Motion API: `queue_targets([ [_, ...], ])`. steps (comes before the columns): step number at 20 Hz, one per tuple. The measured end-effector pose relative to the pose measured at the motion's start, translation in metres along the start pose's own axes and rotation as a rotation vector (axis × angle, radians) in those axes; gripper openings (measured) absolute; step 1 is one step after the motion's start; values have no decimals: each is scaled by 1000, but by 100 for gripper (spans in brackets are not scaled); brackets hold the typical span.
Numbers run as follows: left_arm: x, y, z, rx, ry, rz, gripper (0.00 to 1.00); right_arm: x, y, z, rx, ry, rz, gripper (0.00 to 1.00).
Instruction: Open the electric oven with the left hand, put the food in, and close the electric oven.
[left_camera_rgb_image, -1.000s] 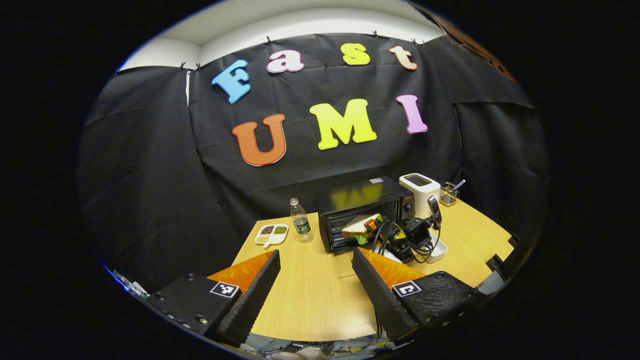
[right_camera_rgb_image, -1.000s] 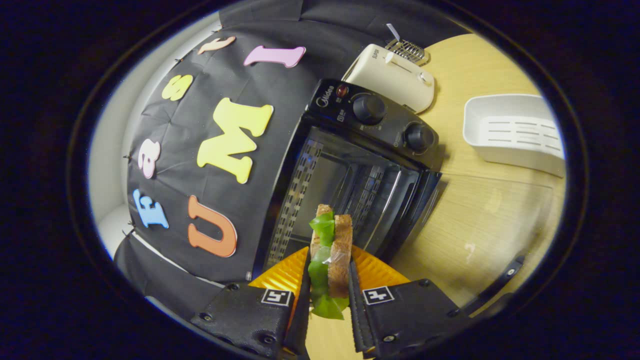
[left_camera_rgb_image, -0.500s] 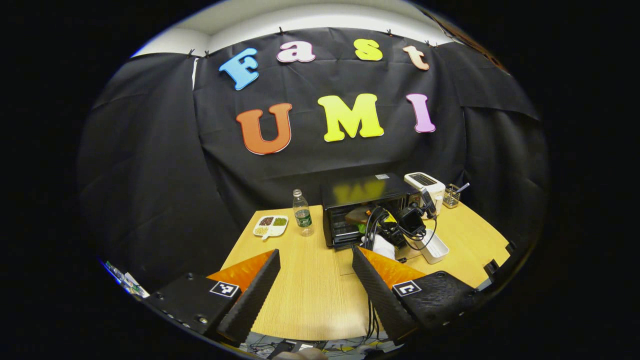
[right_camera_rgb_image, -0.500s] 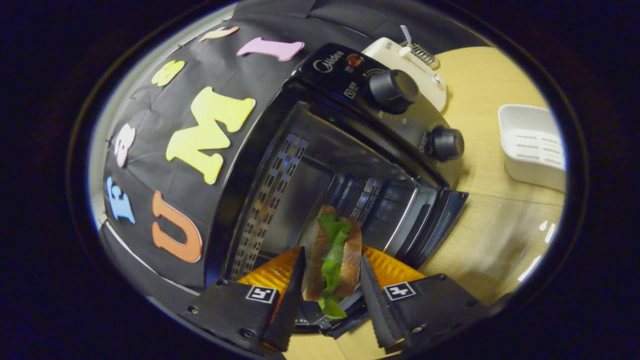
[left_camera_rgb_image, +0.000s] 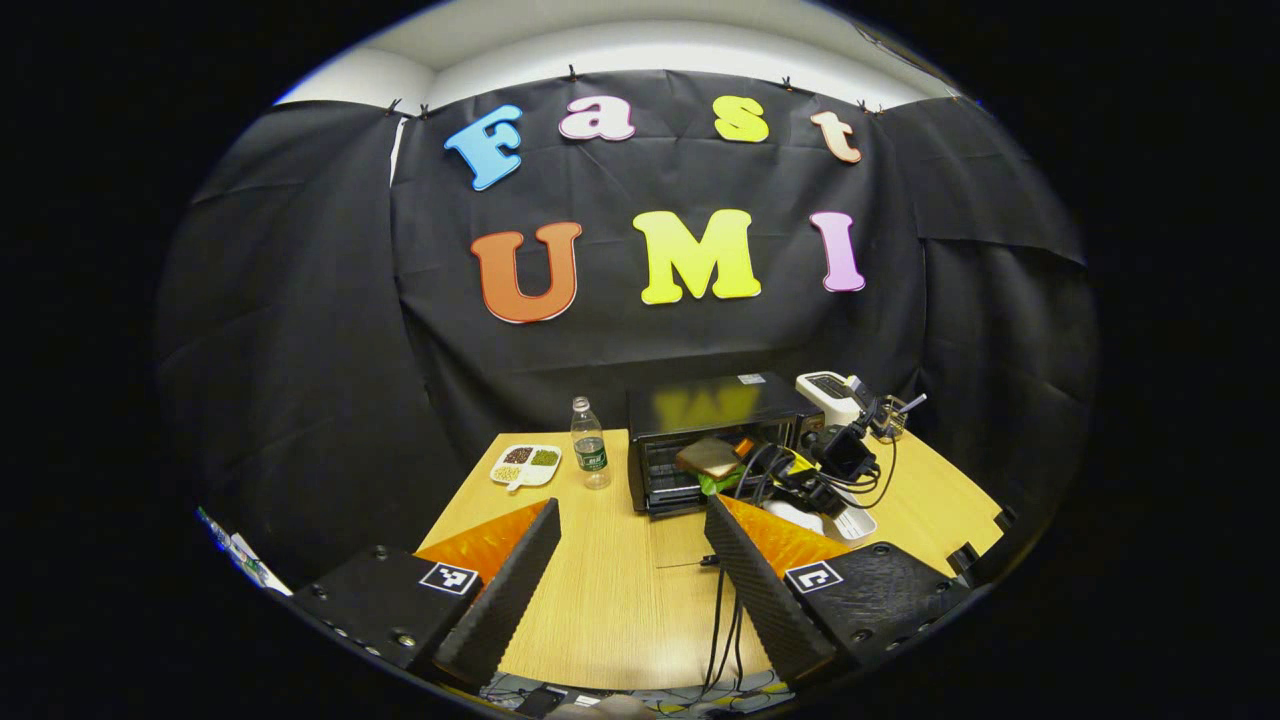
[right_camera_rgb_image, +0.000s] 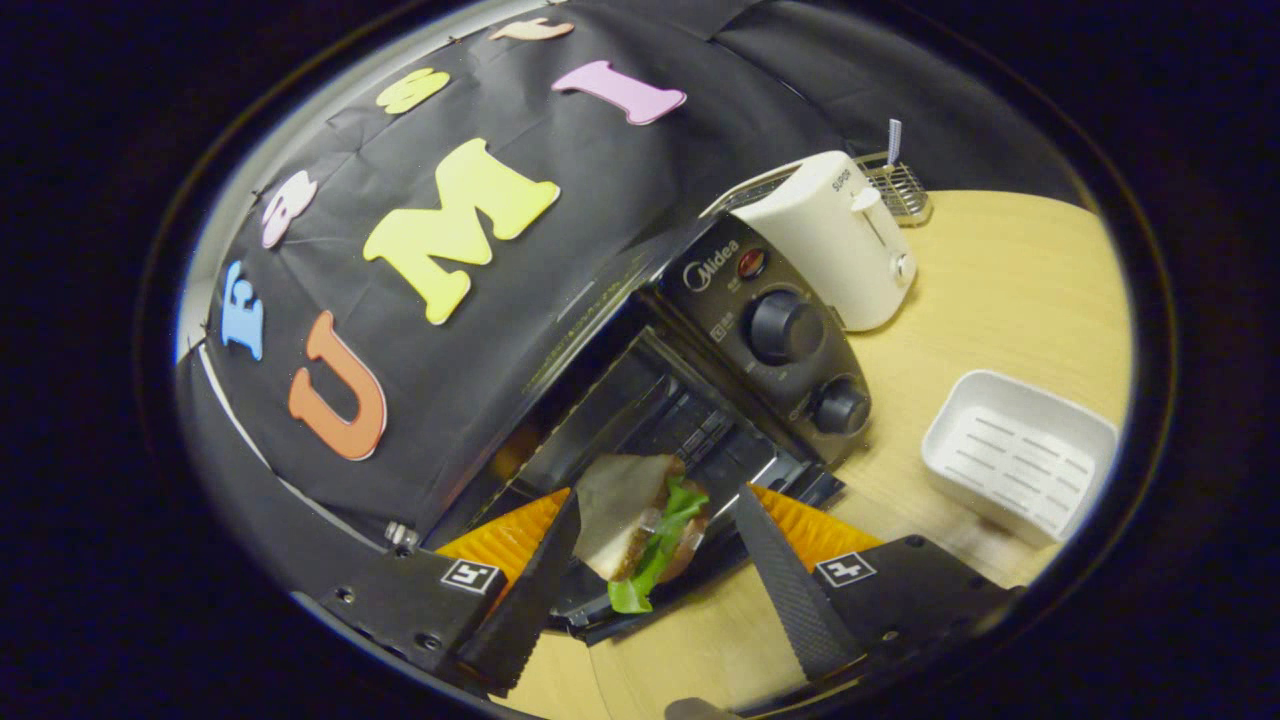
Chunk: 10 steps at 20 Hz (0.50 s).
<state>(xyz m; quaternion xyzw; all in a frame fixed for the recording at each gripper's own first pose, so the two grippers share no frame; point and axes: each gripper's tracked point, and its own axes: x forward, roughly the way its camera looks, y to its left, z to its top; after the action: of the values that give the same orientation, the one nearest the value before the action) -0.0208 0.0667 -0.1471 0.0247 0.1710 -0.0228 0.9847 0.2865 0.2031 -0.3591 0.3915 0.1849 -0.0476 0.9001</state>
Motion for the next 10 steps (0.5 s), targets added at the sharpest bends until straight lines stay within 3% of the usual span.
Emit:
queue_targets([
  [6, 0, -11, 5, -6, -60, -9, 96, -90, -4, 37, -342, 19, 42, 100],
  [10, 8, -17, 8, -22, -96, 5, 96, -148, -19, 81, -481, 1, 36, 100],
])
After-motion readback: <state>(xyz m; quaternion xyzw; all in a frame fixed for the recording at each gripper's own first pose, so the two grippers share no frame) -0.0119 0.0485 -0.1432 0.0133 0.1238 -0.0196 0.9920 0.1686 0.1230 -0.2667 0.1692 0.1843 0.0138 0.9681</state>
